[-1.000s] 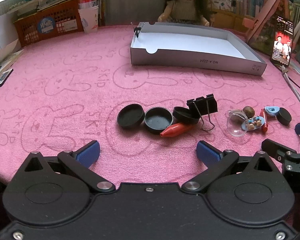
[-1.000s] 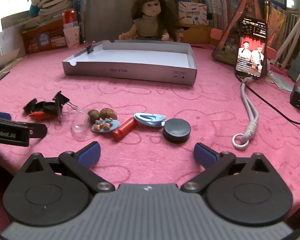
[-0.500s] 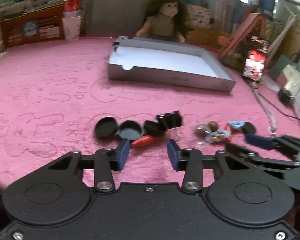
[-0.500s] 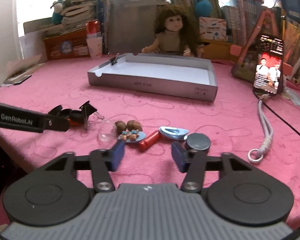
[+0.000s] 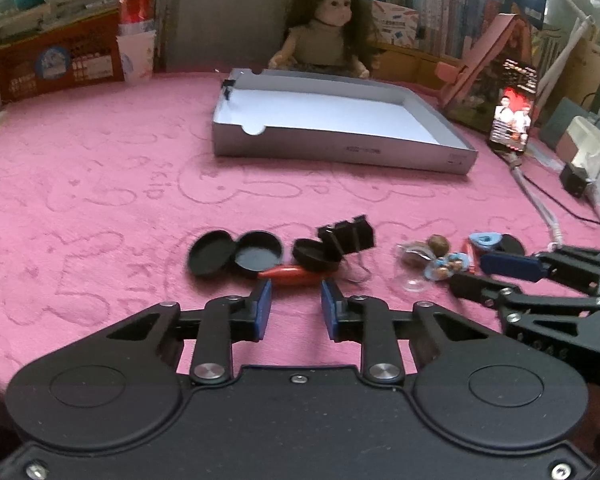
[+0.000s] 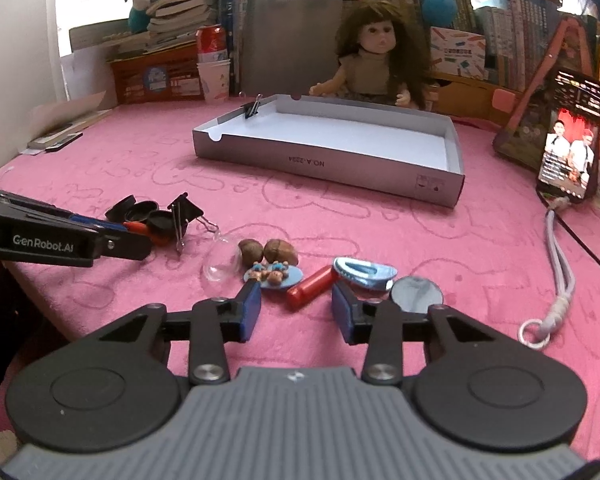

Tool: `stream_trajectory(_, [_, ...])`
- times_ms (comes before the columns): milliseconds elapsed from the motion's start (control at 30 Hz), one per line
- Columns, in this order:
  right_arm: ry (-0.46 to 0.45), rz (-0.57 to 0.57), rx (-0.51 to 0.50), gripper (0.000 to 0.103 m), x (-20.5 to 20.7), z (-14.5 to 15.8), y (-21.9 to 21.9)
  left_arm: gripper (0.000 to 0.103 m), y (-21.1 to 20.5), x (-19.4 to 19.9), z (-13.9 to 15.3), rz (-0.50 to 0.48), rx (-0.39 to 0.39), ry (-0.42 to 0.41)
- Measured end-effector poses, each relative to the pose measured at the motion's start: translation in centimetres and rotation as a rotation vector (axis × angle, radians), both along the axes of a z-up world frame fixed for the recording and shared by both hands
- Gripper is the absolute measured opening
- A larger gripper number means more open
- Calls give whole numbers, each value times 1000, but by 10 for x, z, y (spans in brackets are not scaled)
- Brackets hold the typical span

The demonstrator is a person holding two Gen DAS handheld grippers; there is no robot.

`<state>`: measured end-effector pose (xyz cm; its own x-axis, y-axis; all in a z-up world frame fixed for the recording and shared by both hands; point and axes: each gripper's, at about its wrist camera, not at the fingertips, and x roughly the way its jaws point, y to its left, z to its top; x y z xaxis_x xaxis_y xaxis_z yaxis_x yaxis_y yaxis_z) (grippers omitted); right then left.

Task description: Organize rigid objects

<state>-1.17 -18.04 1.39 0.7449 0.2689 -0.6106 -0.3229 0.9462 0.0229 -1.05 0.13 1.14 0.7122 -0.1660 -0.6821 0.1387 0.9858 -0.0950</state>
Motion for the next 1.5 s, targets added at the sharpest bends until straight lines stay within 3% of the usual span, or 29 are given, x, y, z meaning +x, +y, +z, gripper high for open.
stream_trajectory(333, [-10,96,-29,64,18,-2,-9,49,2,5,-3,-26,33,-43])
stream_trajectory(500, [-12,171,-33,68,26,-3,-14,53,-8,1,-3,-54,72,-73])
stream_trajectory(567, [-4,174,-20,68,28,-2,-15,49,-12,1,-4,-55,85,-77])
stream_trajectory(633, [-5,175,-22,68,27,-2,-16,33,-13,1,-5,-62,86,-74])
stream_trajectory(700, [-10,176,-17,68,25,-2,-15,30,-11,2,-6,-67,84,-67])
stream_trajectory(733, [-13,174,-14,67,23,-3,-14,30,-11,2,-6,-74,83,-68])
stream_trajectory(800, [-22,168,-17,55,20,-3,-11,30,-11,1,-7,-84,91,-75])
stream_trajectory(933, [-26,167,-8,38,13,-2,-8,45,-17,0,-8,-80,123,-95])
stream_trajectory(1000, [-33,162,-10,25,10,-2,-6,46,-21,1,-10,-81,134,-101])
stream_trajectory(1100, [-28,161,-4,20,5,-1,-5,45,-23,3,-12,-82,136,-113])
stream_trajectory(1233, [-16,169,20,17,1,0,-5,12,-21,3,-11,-98,92,-97])
stream_trajectory(1400, [-10,166,25,17,-6,0,-7,9,-13,-3,-8,-123,94,-77])
stream_trajectory(1500, [-6,152,25,17,-10,1,-11,14,-8,-8,-6,-143,93,-66])
